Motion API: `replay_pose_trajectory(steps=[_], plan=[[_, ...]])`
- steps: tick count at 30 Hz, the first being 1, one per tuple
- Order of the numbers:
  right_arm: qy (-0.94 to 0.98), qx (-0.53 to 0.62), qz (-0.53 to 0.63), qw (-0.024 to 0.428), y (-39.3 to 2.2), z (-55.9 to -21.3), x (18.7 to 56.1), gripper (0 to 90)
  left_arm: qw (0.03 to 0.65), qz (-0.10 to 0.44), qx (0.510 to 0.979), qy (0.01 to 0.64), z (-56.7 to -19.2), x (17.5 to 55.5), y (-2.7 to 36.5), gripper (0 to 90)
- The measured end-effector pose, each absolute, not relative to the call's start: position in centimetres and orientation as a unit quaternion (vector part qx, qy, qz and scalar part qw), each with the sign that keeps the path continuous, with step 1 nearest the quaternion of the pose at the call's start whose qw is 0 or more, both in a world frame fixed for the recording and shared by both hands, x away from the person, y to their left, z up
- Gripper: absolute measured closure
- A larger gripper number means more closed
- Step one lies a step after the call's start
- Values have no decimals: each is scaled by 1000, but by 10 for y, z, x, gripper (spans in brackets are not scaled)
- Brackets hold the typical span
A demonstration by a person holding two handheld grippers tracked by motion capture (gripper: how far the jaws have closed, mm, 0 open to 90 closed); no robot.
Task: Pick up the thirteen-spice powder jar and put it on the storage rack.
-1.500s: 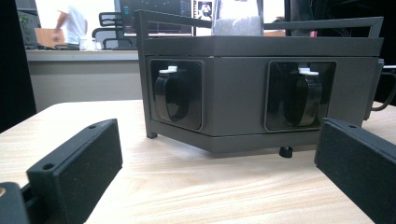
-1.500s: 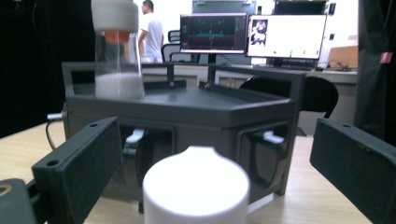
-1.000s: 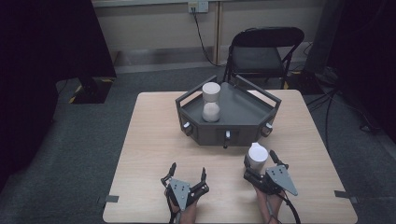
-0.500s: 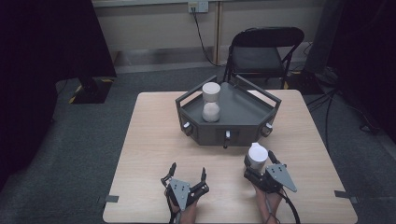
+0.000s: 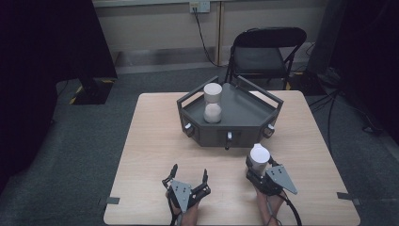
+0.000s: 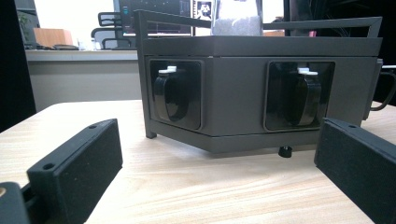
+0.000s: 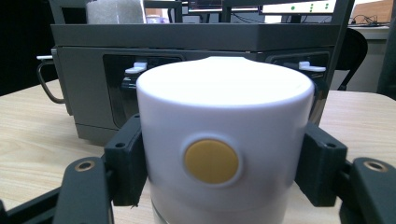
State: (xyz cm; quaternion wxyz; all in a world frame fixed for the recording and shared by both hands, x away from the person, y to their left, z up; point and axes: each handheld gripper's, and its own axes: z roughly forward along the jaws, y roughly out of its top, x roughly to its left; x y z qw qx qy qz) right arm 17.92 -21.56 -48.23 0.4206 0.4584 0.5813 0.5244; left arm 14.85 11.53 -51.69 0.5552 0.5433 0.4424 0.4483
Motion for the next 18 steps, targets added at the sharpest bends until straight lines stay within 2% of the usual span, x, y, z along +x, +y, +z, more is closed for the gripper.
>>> replay_pose_trajectory(steps=[18], plan=[[586,454,523,421,-219,-475,179,297,555,448,543,442,-517,149,115,7]])
